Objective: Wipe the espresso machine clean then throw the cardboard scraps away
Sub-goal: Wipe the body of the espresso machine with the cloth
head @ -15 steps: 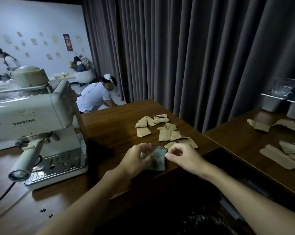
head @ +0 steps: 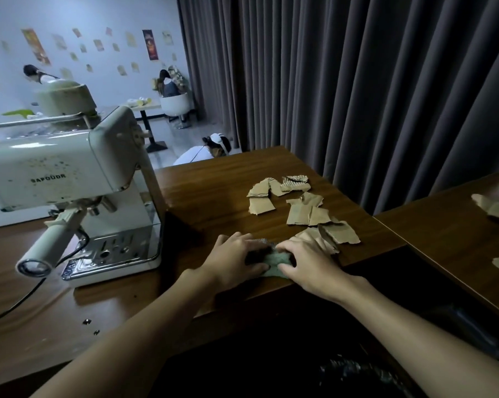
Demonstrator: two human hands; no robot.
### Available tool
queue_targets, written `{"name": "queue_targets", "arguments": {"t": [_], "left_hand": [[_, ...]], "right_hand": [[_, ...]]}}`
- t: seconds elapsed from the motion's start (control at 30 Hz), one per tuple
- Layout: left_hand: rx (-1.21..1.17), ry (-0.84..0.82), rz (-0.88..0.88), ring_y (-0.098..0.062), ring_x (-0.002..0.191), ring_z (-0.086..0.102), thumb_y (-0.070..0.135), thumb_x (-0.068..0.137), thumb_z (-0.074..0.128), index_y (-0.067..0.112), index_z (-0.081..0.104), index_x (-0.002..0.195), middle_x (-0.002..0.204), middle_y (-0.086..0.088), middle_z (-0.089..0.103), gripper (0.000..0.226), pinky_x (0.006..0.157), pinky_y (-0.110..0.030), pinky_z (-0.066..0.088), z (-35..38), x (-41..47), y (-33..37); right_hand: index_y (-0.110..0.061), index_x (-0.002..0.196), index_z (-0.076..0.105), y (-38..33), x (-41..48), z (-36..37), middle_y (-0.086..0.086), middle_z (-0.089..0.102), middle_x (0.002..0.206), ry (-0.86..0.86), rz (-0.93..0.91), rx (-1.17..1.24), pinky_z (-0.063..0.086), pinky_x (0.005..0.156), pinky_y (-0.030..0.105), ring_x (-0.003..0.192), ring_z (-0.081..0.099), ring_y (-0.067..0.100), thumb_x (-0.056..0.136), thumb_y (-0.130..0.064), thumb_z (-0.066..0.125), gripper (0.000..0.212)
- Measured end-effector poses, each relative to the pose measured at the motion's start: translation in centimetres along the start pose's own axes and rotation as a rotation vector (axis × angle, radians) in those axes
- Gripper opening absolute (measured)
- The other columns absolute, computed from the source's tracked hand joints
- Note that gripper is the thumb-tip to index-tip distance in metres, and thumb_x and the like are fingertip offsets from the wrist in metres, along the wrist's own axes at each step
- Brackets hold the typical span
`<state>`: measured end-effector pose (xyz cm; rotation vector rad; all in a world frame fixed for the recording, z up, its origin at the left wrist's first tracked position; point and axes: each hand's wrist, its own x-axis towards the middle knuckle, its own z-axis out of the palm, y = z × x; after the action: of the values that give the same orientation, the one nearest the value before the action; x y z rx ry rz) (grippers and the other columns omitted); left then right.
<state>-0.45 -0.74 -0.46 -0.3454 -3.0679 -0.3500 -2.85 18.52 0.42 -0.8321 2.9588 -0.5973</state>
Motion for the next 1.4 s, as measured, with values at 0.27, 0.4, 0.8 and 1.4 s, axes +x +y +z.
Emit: {"name": "queue_targets", "arguments": {"t": [0.27,0.4,0.8,1.4], "left_hand": [[-0.397,0.149,-0.038,-0.01,0.098,0.063,0.028,0.096,0.062,0.021,0.057,0.109,0.109,0.003,0.064,0.015,0.079,-0.033,0.058,-3.4,-2.9,0.6],[-0.599,0.296,-0.043,-0.014,0.096,0.069,0.026,0.097,0.063,0.016,0.056,0.109,0.108,-0.003,0.069,0.017,0.073,-0.036,0.062,-6.2,-4.7,1.1],[-0.886,0.618,-0.116,-0.024,0.085,0.071,0.003,0.08,0.08,0.006,0.054,0.103,0.093,-0.015,0.072,0.035,0.075,-0.041,0.06,-15.3,-10.2,-1.2],[-0.053,0.565,-0.072,-0.023,0.137,0.04,0.03,0.082,0.078,0.045,0.044,0.138,0.15,0.0,0.039,0.068,0.112,-0.052,0.038,-25.6,-19.2,-14.6]], "right_hand": [[-0.026,0.098,0.059,-1.3,0.4,-2.2,-0.008,0.062,0.098,0.007,-0.103,0.454,0.054,0.08,0.025,0.094,0.059,0.009,0.092,-0.018,0.062,0.01],[-0.015,0.117,0.048,-3.6,0.6,-3.7,0.005,0.065,0.103,0.064,-0.098,0.953,0.056,0.072,0.021,0.091,0.066,0.014,0.087,-0.008,0.07,0.038],[-0.025,0.11,0.052,-13.9,2.3,-5.5,0.008,0.064,0.113,0.363,-0.173,1.229,0.058,0.086,0.048,0.103,0.067,0.023,0.08,-0.022,0.078,0.04],[-0.006,0.119,0.066,-25.8,4.4,-5.6,-0.007,0.051,0.115,0.72,-0.563,0.497,0.036,0.098,0.006,0.108,0.047,-0.009,0.079,-0.003,0.077,0.042]]}}
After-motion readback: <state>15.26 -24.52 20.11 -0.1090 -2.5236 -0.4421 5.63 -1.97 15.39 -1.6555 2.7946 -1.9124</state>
